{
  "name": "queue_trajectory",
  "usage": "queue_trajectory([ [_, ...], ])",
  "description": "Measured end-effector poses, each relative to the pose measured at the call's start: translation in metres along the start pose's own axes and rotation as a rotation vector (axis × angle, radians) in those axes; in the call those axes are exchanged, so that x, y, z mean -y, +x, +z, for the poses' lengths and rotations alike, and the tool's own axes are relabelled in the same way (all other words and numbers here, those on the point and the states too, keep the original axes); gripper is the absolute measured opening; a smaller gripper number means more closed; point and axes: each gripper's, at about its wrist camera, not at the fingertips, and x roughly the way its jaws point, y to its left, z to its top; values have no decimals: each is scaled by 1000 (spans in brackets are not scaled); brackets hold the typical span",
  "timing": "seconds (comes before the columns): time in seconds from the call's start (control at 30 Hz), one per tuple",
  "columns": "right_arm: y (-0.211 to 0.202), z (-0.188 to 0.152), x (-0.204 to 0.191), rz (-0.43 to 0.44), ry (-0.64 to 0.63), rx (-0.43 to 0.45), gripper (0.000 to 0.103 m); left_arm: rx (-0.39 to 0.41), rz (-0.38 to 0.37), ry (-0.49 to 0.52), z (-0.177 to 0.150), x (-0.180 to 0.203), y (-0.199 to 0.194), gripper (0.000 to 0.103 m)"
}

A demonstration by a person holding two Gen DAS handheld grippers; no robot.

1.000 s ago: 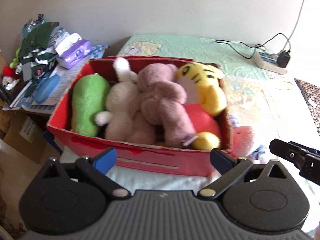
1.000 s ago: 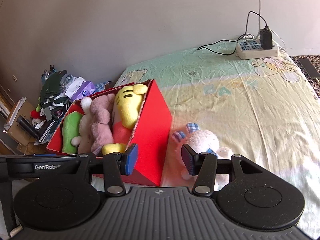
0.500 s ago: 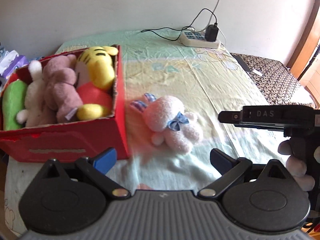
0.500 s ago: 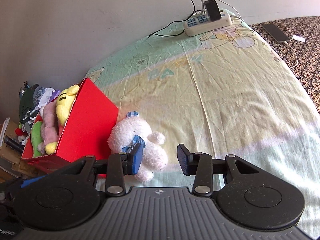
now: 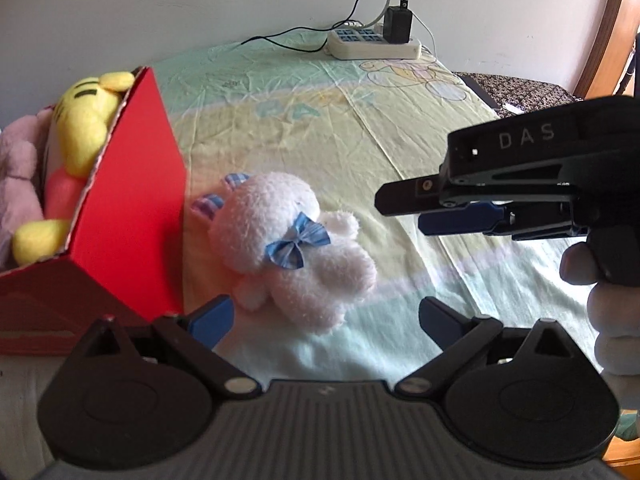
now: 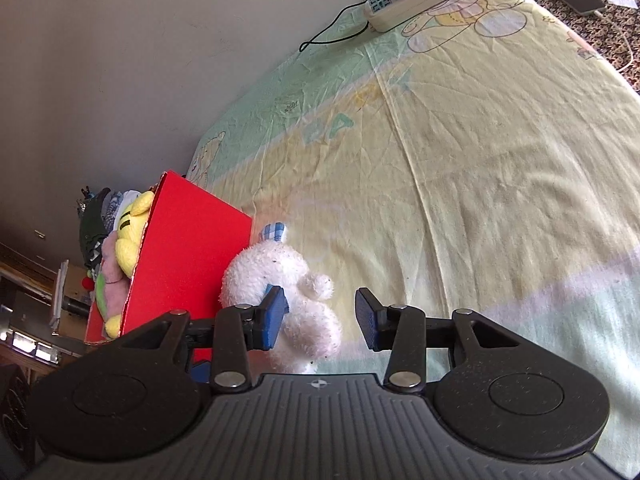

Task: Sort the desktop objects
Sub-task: 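Move the right gripper over the bed to the plaid-eared white bunny, then grasp the plaid-eared white bunny by its body with the right gripper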

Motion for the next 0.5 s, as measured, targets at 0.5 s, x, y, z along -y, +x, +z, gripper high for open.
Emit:
queue_trajectory([
  [0.5,52,30,-14,98,-82,-131,54,-2,-35,-28,19,-17,42,100],
])
